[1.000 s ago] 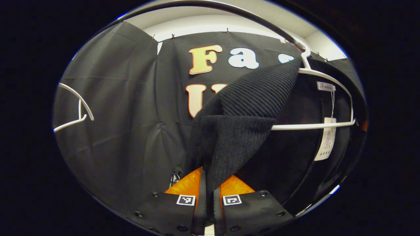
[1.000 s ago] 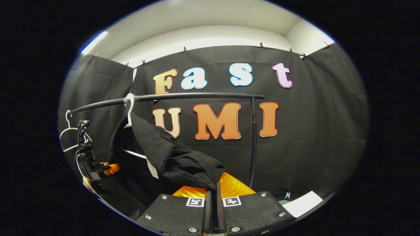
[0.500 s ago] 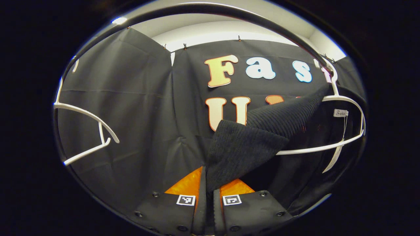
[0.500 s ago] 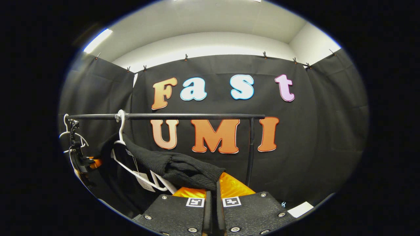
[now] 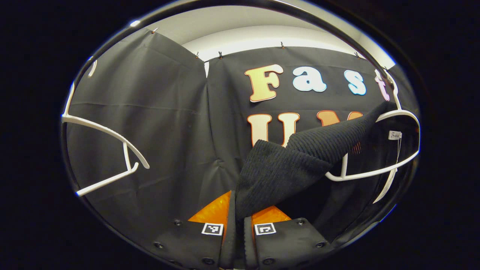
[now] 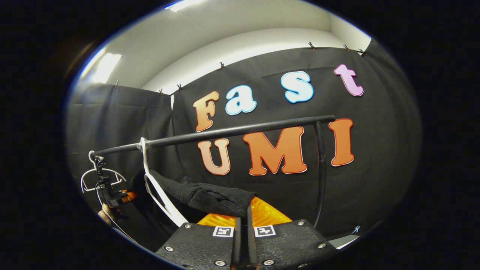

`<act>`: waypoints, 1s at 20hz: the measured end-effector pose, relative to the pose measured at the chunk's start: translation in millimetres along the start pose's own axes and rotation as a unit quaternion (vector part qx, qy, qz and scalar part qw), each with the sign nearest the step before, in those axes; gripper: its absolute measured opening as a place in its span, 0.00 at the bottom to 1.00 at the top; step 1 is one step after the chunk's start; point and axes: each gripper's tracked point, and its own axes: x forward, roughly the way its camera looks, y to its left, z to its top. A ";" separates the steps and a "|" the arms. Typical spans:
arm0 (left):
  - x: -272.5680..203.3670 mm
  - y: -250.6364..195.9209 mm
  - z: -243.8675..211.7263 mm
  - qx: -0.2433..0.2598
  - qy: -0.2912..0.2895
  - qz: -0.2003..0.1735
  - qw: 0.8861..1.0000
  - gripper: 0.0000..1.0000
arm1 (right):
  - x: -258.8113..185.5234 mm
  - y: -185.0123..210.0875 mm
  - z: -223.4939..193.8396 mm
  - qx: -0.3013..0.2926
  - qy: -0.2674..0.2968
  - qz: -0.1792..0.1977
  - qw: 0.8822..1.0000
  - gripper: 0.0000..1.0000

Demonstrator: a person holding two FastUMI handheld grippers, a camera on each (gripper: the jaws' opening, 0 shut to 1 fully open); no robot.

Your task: Grasp the clothes on the hanger with both hands and then place them into the laundry hamper below.

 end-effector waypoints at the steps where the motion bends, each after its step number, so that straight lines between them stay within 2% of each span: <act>1: 0.5 1.0 -3.1 0.003 0.003 0.002 1.000 0.16 | 7.8 0.8 -6.4 0.011 0.006 0.010 1.000 0.06; 8: 0.9 1.9 -14.3 -0.003 0.023 0.013 1.000 0.17 | 49.3 -3.8 -42.0 0.065 0.032 0.062 0.995 0.06; 14: 2.1 3.9 -36.7 0.003 0.036 0.015 0.999 0.17 | 76.4 -7.0 -96.2 0.092 0.070 0.068 0.991 0.06; 20: -5.9 1.7 -61.3 -0.010 0.055 0.008 0.998 0.16 | 83.8 -6.4 -138.7 0.146 0.101 0.066 0.982 0.06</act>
